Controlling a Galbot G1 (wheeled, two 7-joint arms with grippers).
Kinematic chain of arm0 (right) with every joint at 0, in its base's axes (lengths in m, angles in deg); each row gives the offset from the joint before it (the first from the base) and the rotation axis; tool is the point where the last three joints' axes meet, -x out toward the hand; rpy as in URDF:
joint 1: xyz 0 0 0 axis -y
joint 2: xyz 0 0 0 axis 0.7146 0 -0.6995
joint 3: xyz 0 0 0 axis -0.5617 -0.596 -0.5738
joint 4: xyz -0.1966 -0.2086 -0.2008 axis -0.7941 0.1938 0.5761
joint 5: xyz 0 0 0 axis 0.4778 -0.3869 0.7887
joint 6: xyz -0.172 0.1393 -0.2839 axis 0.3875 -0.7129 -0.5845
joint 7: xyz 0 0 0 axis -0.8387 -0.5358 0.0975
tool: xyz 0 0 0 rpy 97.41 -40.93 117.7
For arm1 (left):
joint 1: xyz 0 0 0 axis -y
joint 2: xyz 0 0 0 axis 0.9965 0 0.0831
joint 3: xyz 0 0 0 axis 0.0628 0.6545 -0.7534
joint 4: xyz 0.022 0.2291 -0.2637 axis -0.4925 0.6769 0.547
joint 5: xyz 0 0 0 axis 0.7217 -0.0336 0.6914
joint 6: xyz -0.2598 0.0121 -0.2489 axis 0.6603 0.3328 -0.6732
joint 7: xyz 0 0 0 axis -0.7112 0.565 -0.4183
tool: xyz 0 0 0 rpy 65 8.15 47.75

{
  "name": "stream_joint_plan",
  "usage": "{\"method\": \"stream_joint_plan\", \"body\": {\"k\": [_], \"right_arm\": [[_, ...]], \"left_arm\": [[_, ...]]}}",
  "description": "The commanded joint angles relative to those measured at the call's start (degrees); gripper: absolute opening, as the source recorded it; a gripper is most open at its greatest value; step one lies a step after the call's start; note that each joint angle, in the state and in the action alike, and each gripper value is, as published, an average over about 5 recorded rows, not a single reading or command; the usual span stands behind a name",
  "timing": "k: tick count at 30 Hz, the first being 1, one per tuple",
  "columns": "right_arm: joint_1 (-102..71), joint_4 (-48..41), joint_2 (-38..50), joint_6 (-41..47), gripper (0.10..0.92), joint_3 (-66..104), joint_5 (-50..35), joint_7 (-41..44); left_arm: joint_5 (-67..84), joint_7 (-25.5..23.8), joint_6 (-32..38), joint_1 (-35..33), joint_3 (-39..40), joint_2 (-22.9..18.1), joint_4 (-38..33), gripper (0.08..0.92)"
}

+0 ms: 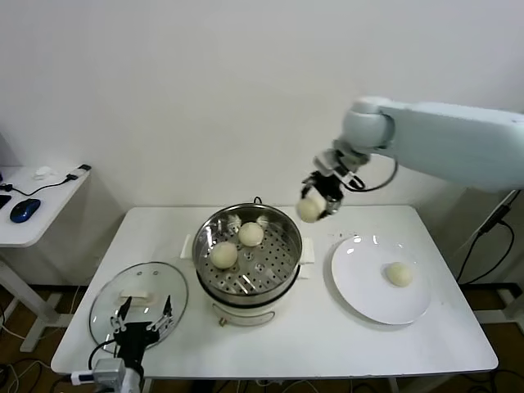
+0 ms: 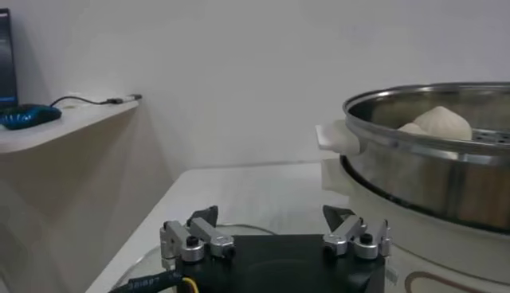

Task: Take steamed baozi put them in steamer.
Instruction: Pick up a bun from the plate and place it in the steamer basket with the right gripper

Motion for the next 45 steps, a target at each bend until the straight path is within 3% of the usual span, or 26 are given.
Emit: {"method": "stream_joint_plan", "body": {"k": [1,10,28,32,36,41,45], "right_arm": [[1.1,3.9,-17.1,-20.5,0.644,2.0,6.0,3.3],[-9.6,0.3,-18.6,-23.8,0.562,0.1,15.4,0.6],[-17.2,-2.7,-19.4,-20.0,0.560,1.2,22.8,-5.7],[-15.6,-2.4,-18.8,-20.4,0.583,1.1,20.7,-4.9],[-12.0,-1.9,-17.3,-20.9,0.675,1.7,16.7,-3.0],[-5.6,-1.7,-13.6,-20.6,0.800,1.3,6.6,1.1],[1.3,-4.1,-8.2,-20.0,0.821,-3.0,-1.5,5.5]], "left_arm": [[0.0,0.0,0.0,0.0,-0.1,0.1,0.0,0.823],[0.5,0.1,0.1,-0.5,-0.4,-0.1,-0.5,0.823],[0.7,0.3,0.6,-0.4,-0.4,0.0,0.3,0.823],[0.8,0.3,0.6,-0.4,-0.4,0.1,0.2,0.823],[0.8,0.3,0.6,-0.4,-0.4,0.0,0.1,0.823],[0.8,0.3,0.5,-0.4,-0.4,0.1,-0.1,0.823],[0.8,0.2,0.5,-0.4,-0.4,0.1,-0.3,0.823]]}}
